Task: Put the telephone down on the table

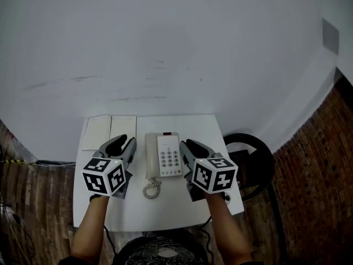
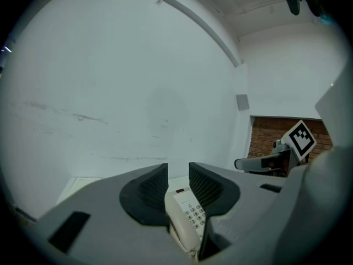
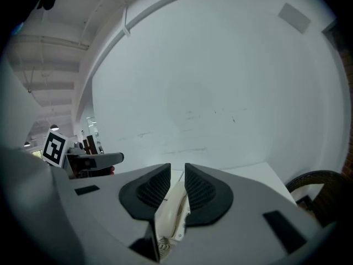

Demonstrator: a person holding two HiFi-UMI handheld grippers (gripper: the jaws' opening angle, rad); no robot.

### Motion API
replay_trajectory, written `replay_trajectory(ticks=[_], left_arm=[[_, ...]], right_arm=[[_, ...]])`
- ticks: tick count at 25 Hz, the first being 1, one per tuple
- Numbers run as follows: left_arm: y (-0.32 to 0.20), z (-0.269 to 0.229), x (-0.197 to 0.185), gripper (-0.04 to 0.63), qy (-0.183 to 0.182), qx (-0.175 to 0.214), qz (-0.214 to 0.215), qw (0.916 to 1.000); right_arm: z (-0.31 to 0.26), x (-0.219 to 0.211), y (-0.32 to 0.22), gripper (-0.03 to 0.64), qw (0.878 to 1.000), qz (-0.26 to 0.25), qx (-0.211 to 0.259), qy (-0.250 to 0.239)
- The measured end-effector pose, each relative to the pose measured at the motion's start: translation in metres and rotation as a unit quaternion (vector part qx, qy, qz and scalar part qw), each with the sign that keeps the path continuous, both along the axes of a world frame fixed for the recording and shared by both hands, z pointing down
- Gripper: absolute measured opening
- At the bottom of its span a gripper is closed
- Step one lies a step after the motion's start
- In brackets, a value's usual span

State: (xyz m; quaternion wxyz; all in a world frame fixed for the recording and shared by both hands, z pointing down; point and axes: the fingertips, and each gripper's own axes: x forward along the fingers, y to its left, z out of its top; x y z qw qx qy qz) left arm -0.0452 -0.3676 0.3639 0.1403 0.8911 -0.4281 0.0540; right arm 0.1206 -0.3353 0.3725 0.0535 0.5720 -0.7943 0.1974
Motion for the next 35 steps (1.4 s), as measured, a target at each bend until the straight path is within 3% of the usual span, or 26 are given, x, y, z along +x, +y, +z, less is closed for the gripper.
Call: replay_trajectory(ticks=[15,35], left_arm=[[0.020,-0.006,-0.044,0.014,-0.002,0.020,-0.008,0.9998],[0.021,0.005,-0.053,0.008,-0.014,0.013,0.000,0.9998]], right_arm=[[-0.018,-0.013,0.036,0.003,0.998,0.037,0.047,0.011],[-0.017,-0.018,0.044,0.002,0.997,0.050,0.062,0.002]])
